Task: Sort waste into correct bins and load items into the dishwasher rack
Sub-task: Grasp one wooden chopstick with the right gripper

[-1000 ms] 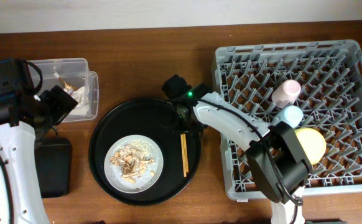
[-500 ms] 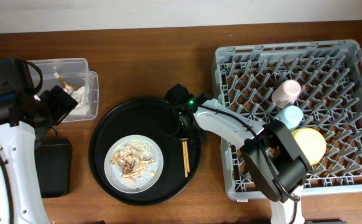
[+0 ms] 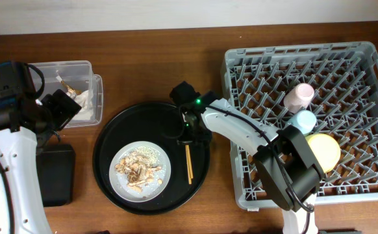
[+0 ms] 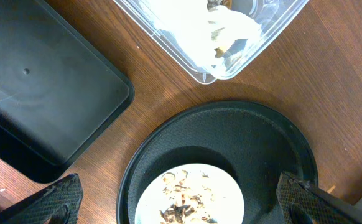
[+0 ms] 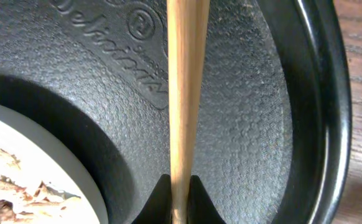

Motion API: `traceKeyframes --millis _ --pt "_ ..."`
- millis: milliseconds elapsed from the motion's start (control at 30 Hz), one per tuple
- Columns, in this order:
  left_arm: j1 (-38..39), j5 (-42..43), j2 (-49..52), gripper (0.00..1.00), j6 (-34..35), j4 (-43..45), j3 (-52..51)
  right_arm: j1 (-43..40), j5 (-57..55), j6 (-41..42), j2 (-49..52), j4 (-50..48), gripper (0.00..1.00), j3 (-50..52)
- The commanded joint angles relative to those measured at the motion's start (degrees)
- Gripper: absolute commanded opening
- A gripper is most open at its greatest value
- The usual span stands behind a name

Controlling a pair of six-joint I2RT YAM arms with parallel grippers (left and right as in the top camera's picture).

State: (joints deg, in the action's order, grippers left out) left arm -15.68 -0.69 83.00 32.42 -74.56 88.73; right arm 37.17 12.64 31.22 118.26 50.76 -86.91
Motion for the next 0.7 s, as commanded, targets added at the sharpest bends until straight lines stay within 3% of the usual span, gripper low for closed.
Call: traceKeyframes --millis 0,200,267,467,667 --pt "-0.13 -0.20 0.02 0.99 0.33 -0.09 0.17 0.26 0.48 -0.31 0.11 2.47 0.04 -3.02" --pt "-0.13 -0.20 0.02 0.99 0.33 -0.09 0.17 0.28 0.48 -0.92 0.07 4.76 0.10 -5.86" --pt "-0.13 -0.20 0.02 0.99 0.33 -0.09 0.17 0.33 0.50 -0.92 0.07 5.03 0.04 -5.86" --pt "-0.13 -0.20 0.02 0.99 0.33 -0.09 0.17 0.33 0.50 -0.92 0.07 5.64 0.04 -5.86" --pt "-0.13 -0.17 0.02 0.99 0.33 -0.09 0.17 0.33 0.50 -0.92 0.07 5.64 0.14 -5.86"
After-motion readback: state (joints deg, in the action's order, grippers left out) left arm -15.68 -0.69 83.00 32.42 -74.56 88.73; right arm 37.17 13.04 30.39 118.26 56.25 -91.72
